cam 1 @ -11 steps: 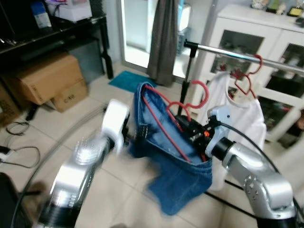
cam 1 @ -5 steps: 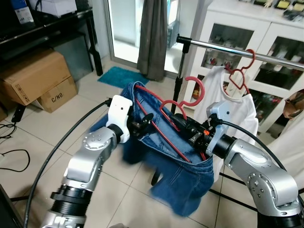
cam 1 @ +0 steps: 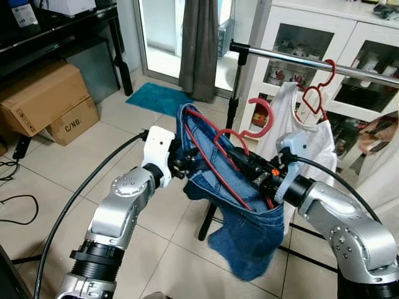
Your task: Hang hanger
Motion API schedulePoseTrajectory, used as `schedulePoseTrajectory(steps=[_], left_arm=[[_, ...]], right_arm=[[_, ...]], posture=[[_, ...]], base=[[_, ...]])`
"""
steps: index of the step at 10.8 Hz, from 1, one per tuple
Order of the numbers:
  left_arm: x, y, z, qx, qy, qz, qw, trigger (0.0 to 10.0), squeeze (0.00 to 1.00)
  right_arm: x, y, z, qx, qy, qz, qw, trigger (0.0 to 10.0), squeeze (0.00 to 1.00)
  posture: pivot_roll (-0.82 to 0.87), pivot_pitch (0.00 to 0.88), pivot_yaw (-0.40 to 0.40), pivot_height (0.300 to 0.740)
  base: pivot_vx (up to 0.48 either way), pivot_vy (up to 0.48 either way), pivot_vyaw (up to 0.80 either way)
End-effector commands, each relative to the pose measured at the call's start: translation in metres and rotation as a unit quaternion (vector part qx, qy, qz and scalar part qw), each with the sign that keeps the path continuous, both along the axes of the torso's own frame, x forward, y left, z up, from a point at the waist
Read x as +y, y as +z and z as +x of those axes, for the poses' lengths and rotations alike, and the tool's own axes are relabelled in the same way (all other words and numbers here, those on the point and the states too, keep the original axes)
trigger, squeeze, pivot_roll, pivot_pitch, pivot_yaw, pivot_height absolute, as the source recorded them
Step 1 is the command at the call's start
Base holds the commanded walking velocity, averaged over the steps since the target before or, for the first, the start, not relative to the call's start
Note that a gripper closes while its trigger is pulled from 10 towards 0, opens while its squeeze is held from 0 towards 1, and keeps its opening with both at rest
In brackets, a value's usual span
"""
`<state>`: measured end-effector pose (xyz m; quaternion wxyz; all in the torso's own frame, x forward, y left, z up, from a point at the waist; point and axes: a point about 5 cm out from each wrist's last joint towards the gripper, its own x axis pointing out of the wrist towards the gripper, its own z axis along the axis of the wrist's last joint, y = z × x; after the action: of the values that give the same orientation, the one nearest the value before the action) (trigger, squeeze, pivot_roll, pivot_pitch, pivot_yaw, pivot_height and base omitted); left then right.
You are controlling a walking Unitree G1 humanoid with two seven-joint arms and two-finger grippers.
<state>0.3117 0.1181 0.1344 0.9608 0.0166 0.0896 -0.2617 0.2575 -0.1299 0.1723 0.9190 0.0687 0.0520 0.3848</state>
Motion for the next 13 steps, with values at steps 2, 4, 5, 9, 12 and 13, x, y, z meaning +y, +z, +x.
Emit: schedulePoseTrajectory(steps=[2,4,5,9,12,13], left_arm=[[0.001,-0.002,0.001,0.005,-0.001,0.004,1.000,0.0,0.00],[0.002,-0.005,0.001,0.010,-0.002,0.006,1.000,0.0,0.00],[0.002,-0.005,0.001,0.011,-0.006,0.005,1.000,0.0,0.00],[0.005,0.001,0.000,0.000,-0.004,0.005,1.000,0.0,0.00],[0.023,0.011,-0.013,-0.021,0.026,-0.011,0.999,0.0,0.00],[0.029,0.019,-0.017,-0.030,0.023,-0.019,0.999,0.0,0.00]], right_arm=[[0.001,0.010,-0.004,-0.019,0.022,0.009,1.000,0.0,0.00],[0.001,0.013,-0.007,-0.023,0.034,0.011,0.999,0.0,0.00],[0.001,0.014,-0.008,-0.024,0.038,0.012,0.999,0.0,0.00],[-0.004,0.008,0.000,-0.013,0.005,-0.005,1.000,0.0,0.00],[-0.013,-0.002,0.004,0.002,-0.037,-0.029,0.999,0.0,0.00],[-0.016,-0.006,0.005,0.007,-0.050,-0.039,0.998,0.0,0.00]], posture=[[-0.08,0.000,-0.008,0.740],[-0.08,0.000,-0.007,0.740],[-0.08,0.000,-0.006,0.740],[-0.06,0.000,-0.016,0.740],[-0.05,0.000,-0.015,0.740],[-0.05,0.000,-0.017,0.740]], base=[[0.000,0.000,0.00],[0.000,0.000,0.00],[0.000,0.000,0.00],[0.000,0.000,0.00],[0.000,0.000,0.00],[0.000,0.000,0.00]])
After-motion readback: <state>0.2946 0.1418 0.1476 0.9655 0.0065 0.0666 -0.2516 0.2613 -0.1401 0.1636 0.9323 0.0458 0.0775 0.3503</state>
